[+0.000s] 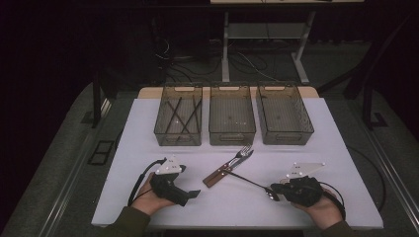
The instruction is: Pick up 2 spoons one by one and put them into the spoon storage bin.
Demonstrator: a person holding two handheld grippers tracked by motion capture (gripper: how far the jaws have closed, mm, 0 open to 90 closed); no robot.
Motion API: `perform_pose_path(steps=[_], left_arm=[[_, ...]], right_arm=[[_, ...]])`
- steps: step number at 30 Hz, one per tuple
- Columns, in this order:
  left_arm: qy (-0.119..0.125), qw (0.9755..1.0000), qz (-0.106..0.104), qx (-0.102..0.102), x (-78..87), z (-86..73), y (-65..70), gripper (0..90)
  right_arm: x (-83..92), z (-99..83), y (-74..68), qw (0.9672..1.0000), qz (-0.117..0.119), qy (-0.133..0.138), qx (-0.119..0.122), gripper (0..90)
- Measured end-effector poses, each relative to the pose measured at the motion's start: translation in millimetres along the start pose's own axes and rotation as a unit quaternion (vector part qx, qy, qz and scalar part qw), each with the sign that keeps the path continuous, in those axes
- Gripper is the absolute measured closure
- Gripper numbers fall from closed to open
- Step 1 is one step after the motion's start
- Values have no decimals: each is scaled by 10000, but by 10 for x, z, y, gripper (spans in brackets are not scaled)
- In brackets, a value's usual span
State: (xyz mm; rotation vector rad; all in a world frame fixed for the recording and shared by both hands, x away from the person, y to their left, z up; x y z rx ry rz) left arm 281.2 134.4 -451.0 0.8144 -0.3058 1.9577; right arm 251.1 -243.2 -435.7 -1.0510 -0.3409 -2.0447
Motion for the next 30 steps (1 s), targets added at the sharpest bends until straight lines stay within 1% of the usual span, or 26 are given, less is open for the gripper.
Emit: perform_pose_path(steps=[1, 2, 3, 4, 6, 9, 12, 15, 22, 24, 25, 26, 27, 30], left_arm=[[26, 10000, -11, 20, 6, -7, 9, 3], [32, 10000, -14, -3, 12, -16, 16, 3], [29, 10000, -14, 19, 19, -25, 28, 3], [38, 10000, 7, -40, 24, -31, 27, 3], [49, 9999, 42, -83, 33, -33, 22, 3], [75, 9999, 31, -92, 31, -26, 8, 2], [31, 9999, 42, -134, 26, -28, 4, 2], [25, 9999, 36, -129, 13, -28, 8, 3], [-20, 9999, 33, -163, -3, -26, 16, 6], [-58, 9998, 39, -196, -3, -26, 16, 6], [25, 9999, 40, -103, -14, -24, 28, 6], [35, 9999, 43, -91, -14, -23, 28, 7], [67, 10000, 43, -53, -16, -23, 30, 7], [70, 10000, 50, -45, -16, -24, 29, 8]], right_arm=[[2, 7, 17, 10000, -20, 8, 9, 883], [4, 15, 26, 10000, -41, 16, -14, 883], [8, 25, 37, 10000, -52, 24, -57, 883], [11, 36, 52, 9999, -87, 41, -88, 883], [16, 63, 84, 9998, -132, 60, -113, 883], [28, 109, 132, 9995, -191, 135, -208, 883], [46, 165, 174, 9992, -241, 199, -254, 883], [63, 214, 205, 9988, -282, 274, -306, 883], [79, 350, 276, 9977, -404, 421, -353, 883], [81, 397, 295, 9971, -456, 451, -409, 882], [85, 422, 306, 9969, -466, 461, -433, 883], [86, 448, 319, 9965, -488, 518, -441, 883], [91, 473, 330, 9963, -500, 519, -459, 883], [101, 551, 359, 9953, -572, 604, -498, 883]])
Point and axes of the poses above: each handheld gripper's, and its own axes: x roughly backward along the jaws, z roughly out of its top, y roughly to its right, the point moved 2 cm from there along -x, roughly forward along the jaws, and after that the axes turned 4 degrees about -y, right-handed, at the moved point
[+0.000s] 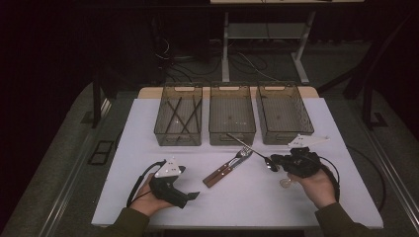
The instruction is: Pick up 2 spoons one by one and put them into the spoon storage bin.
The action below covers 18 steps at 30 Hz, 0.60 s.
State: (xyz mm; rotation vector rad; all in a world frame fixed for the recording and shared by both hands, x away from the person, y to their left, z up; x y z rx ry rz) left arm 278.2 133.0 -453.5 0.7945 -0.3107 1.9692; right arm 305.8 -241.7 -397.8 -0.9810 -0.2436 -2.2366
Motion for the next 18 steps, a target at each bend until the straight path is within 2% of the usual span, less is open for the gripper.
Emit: perform_pose_path(steps=[9, 13, 18], left_arm=[[-9, 10000, 0, -82, 8, 2, -4, 9], [-16, 10000, 6, -50, 7, 0, 1, 10], [-33, 9999, 14, -114, 7, 4, -2, 11]], right_arm=[[-41, 238, 93, 9996, -117, 208, -130, 883], [-52, 341, 113, 9994, -222, 247, -114, 883], [-92, 469, 162, 9988, -366, 302, -152, 883]])
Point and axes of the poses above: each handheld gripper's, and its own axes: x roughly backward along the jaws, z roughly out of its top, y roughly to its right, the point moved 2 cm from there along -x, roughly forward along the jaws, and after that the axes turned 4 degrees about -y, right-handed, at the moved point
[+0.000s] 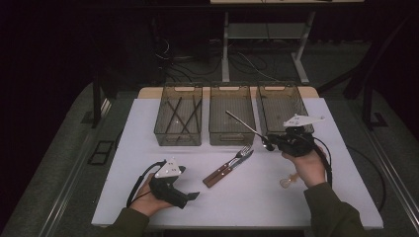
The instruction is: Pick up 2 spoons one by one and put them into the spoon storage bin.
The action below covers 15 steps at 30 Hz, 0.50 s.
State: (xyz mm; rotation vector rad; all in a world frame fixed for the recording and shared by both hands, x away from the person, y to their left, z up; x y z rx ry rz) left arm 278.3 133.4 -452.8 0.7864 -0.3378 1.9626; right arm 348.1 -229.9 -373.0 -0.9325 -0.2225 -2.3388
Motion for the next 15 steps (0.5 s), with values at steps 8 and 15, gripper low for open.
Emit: perform_pose_path(steps=[8, 15], left_arm=[[11, 10000, -28, 5, 2, 1, 11, 11], [-5, 10000, -12, -84, 10, 8, 14, 12]], right_arm=[[-226, 217, 48, 9997, -149, 59, -183, 883], [-431, 393, 30, 9994, -299, -16, -172, 882]])
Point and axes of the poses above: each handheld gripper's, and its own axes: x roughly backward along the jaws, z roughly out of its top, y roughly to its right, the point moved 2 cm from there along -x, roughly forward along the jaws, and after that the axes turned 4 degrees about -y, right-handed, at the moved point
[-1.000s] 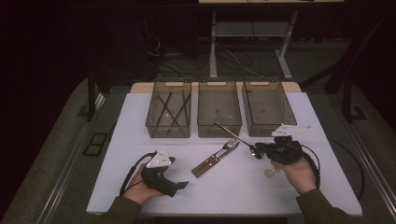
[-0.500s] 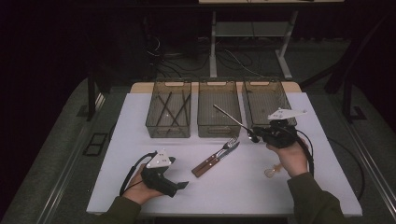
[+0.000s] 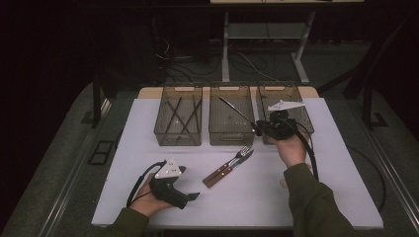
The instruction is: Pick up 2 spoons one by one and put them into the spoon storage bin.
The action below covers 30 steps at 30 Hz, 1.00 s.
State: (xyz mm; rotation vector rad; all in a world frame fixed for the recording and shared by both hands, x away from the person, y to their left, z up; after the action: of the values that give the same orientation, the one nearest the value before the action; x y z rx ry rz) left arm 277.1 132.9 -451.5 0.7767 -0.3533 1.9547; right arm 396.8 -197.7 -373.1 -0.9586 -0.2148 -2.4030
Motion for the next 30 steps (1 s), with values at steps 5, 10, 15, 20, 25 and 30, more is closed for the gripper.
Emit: perform_pose_path(steps=[5, 10, 15, 20, 25, 30], left_arm=[[43, 10000, 0, 29, -6, 3, 7, 12], [25, 10000, 7, 36, -7, 3, 15, 12], [32, 10000, 8, 21, -7, 4, 14, 13], [35, 10000, -7, 19, -4, 4, 12, 13], [31, 10000, -4, 12, -4, 3, 11, 13], [22, 10000, 12, 13, -6, 3, 8, 13]], right_arm=[[-119, 92, -5, 9999, -94, -84, 36, 882], [-240, 150, 8, 9997, -163, -199, -10, 882], [-361, 182, 15, 9993, -175, -318, -34, 881], [-444, 195, 4, 9996, -44, -255, -145, 695], [-407, 172, 18, 9995, -6, -187, -235, 541], [-281, 121, 60, 9989, 350, 9, -320, 524]])
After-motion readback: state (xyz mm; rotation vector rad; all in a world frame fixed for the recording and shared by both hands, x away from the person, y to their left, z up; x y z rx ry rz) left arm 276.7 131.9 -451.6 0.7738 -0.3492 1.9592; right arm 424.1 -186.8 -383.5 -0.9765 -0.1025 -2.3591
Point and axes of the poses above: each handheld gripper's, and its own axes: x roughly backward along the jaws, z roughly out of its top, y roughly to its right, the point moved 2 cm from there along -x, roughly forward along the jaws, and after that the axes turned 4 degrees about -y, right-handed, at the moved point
